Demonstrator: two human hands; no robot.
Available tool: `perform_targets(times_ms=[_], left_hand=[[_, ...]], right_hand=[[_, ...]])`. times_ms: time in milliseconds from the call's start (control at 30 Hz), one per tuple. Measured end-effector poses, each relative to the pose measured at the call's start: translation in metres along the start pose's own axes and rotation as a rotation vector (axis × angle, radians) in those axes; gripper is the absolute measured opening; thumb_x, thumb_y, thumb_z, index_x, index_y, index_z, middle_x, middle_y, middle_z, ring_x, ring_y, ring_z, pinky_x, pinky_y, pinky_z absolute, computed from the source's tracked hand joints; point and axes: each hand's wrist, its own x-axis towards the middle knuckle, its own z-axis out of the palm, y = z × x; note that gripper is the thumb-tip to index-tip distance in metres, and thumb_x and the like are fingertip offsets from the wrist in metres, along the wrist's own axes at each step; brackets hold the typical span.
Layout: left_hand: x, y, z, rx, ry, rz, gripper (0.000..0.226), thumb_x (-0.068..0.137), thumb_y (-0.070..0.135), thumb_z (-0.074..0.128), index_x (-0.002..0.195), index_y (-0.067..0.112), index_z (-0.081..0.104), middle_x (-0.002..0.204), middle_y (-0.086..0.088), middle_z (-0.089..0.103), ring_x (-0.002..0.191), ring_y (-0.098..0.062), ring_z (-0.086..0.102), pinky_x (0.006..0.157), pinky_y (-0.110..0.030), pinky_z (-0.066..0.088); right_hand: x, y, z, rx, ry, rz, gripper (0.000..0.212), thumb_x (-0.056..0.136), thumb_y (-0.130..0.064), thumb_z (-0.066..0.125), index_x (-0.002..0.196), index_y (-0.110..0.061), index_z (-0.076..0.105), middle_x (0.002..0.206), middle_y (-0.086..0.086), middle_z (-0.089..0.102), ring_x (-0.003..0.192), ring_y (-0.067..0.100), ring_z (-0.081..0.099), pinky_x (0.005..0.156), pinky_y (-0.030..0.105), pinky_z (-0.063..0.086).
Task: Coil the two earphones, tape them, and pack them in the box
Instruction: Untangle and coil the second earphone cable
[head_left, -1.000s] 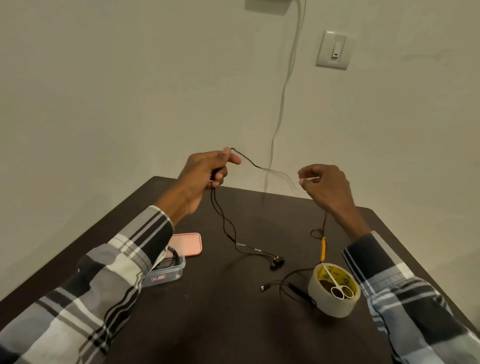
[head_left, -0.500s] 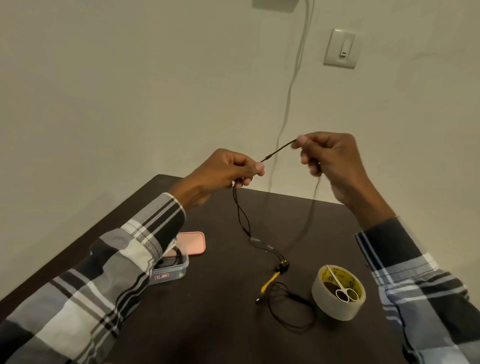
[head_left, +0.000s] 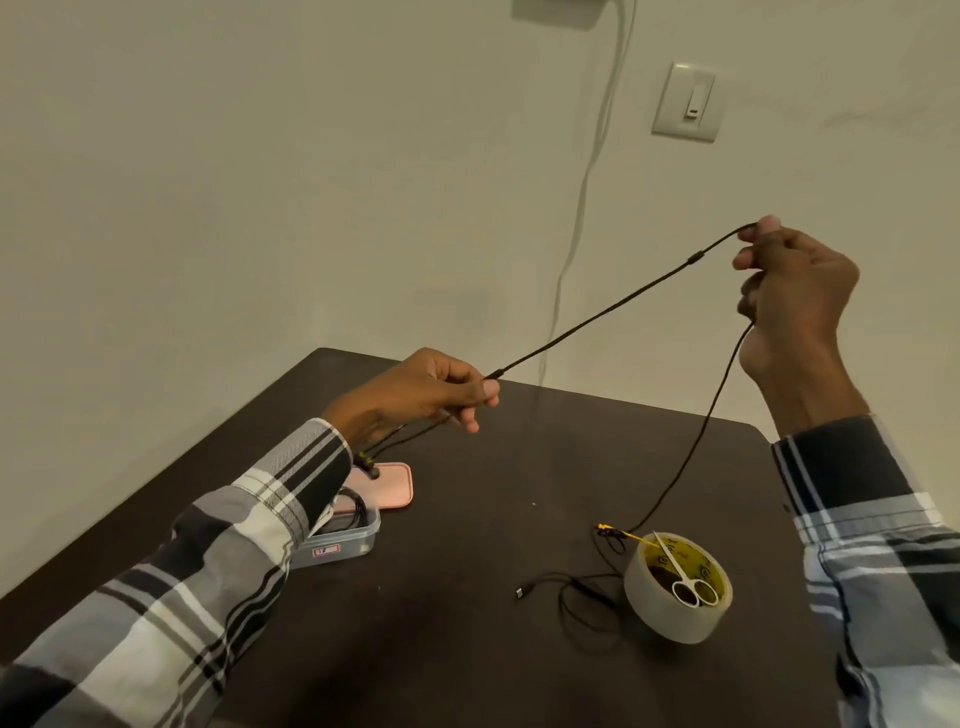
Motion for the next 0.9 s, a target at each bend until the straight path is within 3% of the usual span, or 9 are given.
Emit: perform_targets(times_ms=[67, 233, 333, 500, 667, 767, 900], left_hand=[[-0.003, -0.007, -0.003, -0.029, -0.011, -0.023, 0.027, 0.093, 0.029, 0.062, 0.097, 0.005, 0.073, 0.067, -0.003, 0.065, 0.072, -0.017, 0.069, 0.069, -0.021, 0.055], [-0.004, -0.03, -0.008, -0.13, -0.025, -0.065, 0.027, 0.086, 0.033, 0.065, 0.095, 0.009, 0.074, 0.068, -0.001, 0.06, 0.071, -0.018, 0.065, 0.076, -0.031, 0.057], [-0.005, -0.042, -0.006, -0.139, -0.024, -0.07, 0.023, 0.089, 0.025, 0.064, 0.1, 0.007, 0.073, 0.073, -0.002, 0.065, 0.074, -0.015, 0.067, 0.071, -0.023, 0.055], [-0.004, -0.065, 0.001, 0.024, 0.047, -0.058, 0.015, 0.091, 0.016, 0.066, 0.102, 0.009, 0.074, 0.091, -0.01, 0.076, 0.076, -0.005, 0.069, 0.071, -0.013, 0.05], [-0.002, -0.086, 0.002, 0.184, 0.083, -0.045, 0.009, 0.089, 0.015, 0.069, 0.094, 0.016, 0.077, 0.095, 0.001, 0.077, 0.094, -0.007, 0.071, 0.089, -0.021, 0.051], [-0.001, -0.094, 0.006, 0.26, 0.119, -0.039, 0.009, 0.086, 0.02, 0.073, 0.093, 0.018, 0.078, 0.093, 0.004, 0.077, 0.089, -0.006, 0.071, 0.086, -0.023, 0.054], [0.003, -0.096, 0.017, 0.393, 0.157, -0.037, 0.014, 0.084, 0.023, 0.074, 0.098, 0.018, 0.077, 0.096, 0.002, 0.076, 0.086, -0.006, 0.07, 0.076, -0.012, 0.05]], right_hand=[[0.004, -0.001, -0.003, 0.022, 0.048, 0.018, 0.026, 0.098, -0.03, 0.061, 0.077, -0.017, 0.07, 0.06, -0.006, 0.059, 0.043, 0.007, 0.034, 0.046, 0.021, 0.026], [0.011, -0.003, -0.008, 0.024, 0.069, 0.041, 0.026, 0.098, -0.033, 0.061, 0.078, -0.018, 0.07, 0.06, -0.007, 0.06, 0.042, 0.006, 0.033, 0.045, 0.021, 0.026], [0.011, -0.003, -0.008, 0.018, 0.063, 0.051, 0.025, 0.098, -0.032, 0.061, 0.078, -0.018, 0.07, 0.062, -0.006, 0.06, 0.042, 0.006, 0.033, 0.045, 0.021, 0.026], [0.007, -0.001, -0.003, -0.007, -0.005, 0.04, 0.022, 0.096, -0.029, 0.063, 0.081, -0.016, 0.072, 0.064, -0.004, 0.062, 0.044, 0.008, 0.033, 0.046, 0.021, 0.026], [0.005, -0.008, 0.004, -0.002, -0.053, 0.002, 0.022, 0.097, -0.03, 0.063, 0.082, -0.016, 0.072, 0.064, -0.004, 0.062, 0.044, 0.009, 0.031, 0.046, 0.022, 0.026], [0.005, -0.015, 0.011, 0.013, -0.065, -0.011, 0.023, 0.097, -0.029, 0.063, 0.081, -0.016, 0.072, 0.063, -0.005, 0.063, 0.044, 0.009, 0.03, 0.046, 0.022, 0.025], [0.004, -0.024, 0.021, 0.015, -0.104, -0.043, 0.023, 0.097, -0.03, 0.063, 0.083, -0.014, 0.072, 0.062, -0.004, 0.062, 0.044, 0.01, 0.028, 0.045, 0.021, 0.025]])
